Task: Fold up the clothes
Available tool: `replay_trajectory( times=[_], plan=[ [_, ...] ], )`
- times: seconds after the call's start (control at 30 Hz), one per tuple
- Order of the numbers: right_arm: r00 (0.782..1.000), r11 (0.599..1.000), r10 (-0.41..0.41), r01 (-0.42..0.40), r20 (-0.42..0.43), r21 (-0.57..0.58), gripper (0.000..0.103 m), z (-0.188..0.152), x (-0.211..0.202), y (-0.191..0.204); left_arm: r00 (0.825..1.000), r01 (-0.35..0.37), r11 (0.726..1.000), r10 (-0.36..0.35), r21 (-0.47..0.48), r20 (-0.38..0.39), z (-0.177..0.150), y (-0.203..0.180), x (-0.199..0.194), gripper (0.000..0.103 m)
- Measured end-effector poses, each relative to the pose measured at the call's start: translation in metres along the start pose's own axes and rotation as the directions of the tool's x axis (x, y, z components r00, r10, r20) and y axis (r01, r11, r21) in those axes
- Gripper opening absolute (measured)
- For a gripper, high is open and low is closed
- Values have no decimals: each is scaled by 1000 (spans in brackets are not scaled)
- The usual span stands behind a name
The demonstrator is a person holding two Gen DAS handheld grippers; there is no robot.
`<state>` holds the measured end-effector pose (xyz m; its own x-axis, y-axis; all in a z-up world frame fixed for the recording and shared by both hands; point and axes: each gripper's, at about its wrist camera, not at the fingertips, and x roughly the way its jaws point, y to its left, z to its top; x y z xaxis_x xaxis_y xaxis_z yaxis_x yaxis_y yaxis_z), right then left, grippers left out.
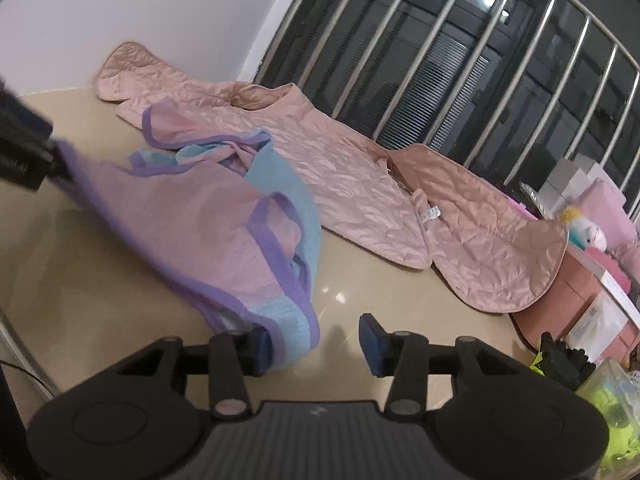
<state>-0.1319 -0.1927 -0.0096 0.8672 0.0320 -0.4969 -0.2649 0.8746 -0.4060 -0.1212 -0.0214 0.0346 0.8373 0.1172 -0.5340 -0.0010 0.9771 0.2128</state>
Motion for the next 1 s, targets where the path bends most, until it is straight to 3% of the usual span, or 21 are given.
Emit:
replay_trajectory(
  times=[0.1,0.13,0.17,0.37,0.43,0.6,0.67,0.8,0.83,0.9,0.97,1.0],
  plan=[
    [1000,1000,2,-2,2,-15,36,2,-5,2,996,-49,998,46,41,71,3,-5,-19,54],
    [1000,1000,11,-11,2,-16,25,3,-9,2,995,-57,998,53,41,86,2,-6,-24,50],
    [1000,1000,20,-20,3,-16,21,5,-13,2,993,-66,997,61,40,98,2,-7,-29,49],
    [997,998,61,-60,38,-17,19,23,-41,-5,989,-92,995,89,24,118,6,-4,-52,41],
    [996,997,80,-80,42,-6,20,31,-49,-8,991,-83,996,81,21,105,11,-1,-56,33],
    [991,994,112,-112,73,-11,19,52,-74,-17,982,-114,993,109,25,155,28,10,-85,38],
    [983,987,155,-158,98,31,0,62,-87,-28,979,-96,995,89,28,185,37,15,-100,38],
    [969,974,184,-202,164,100,2,84,-105,-48,969,-132,989,113,70,221,52,15,-106,39],
    [972,977,177,-193,157,91,2,85,-103,-48,967,-158,984,138,82,213,53,13,-105,40],
    [977,983,162,-172,140,69,2,88,-100,-46,966,-145,986,122,86,227,55,12,-110,40],
    [973,977,187,-199,139,82,2,86,-101,-46,974,-105,990,83,93,208,51,11,-106,30],
    [971,973,201,-213,127,89,2,83,-97,-46,980,-85,992,66,95,186,49,12,-102,16]
  ],
)
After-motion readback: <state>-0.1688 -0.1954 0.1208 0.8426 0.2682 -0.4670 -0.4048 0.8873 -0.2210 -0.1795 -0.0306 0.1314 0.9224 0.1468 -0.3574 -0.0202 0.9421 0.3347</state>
